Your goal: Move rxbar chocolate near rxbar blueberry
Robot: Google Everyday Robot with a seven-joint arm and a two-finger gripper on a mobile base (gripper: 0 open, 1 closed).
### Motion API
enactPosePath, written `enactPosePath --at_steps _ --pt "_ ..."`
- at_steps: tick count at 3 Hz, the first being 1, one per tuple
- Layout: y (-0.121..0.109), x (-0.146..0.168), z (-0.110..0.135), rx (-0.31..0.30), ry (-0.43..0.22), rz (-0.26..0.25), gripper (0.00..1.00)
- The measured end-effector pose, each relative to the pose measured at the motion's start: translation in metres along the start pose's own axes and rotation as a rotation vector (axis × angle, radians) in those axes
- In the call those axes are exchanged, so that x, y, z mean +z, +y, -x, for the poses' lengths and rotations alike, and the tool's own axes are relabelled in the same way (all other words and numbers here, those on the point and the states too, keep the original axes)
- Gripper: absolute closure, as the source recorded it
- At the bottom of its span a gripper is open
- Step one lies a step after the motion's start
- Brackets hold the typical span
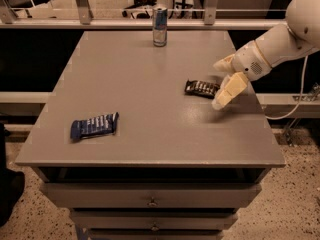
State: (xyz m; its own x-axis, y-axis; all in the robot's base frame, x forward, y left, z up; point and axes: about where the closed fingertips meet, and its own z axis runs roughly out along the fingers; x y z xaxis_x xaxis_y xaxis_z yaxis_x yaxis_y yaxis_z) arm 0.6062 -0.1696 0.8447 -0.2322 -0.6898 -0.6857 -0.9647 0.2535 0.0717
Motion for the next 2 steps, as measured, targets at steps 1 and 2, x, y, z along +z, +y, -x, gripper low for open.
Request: enactPosePath --at_steps 1,2 --pt "-0.0028 0.0084 -0.0107 0.025 0.013 -0.005 0.04" --pt "-0.0044 0.0102 -0.0160 0.037 0.017 -0.010 0.26"
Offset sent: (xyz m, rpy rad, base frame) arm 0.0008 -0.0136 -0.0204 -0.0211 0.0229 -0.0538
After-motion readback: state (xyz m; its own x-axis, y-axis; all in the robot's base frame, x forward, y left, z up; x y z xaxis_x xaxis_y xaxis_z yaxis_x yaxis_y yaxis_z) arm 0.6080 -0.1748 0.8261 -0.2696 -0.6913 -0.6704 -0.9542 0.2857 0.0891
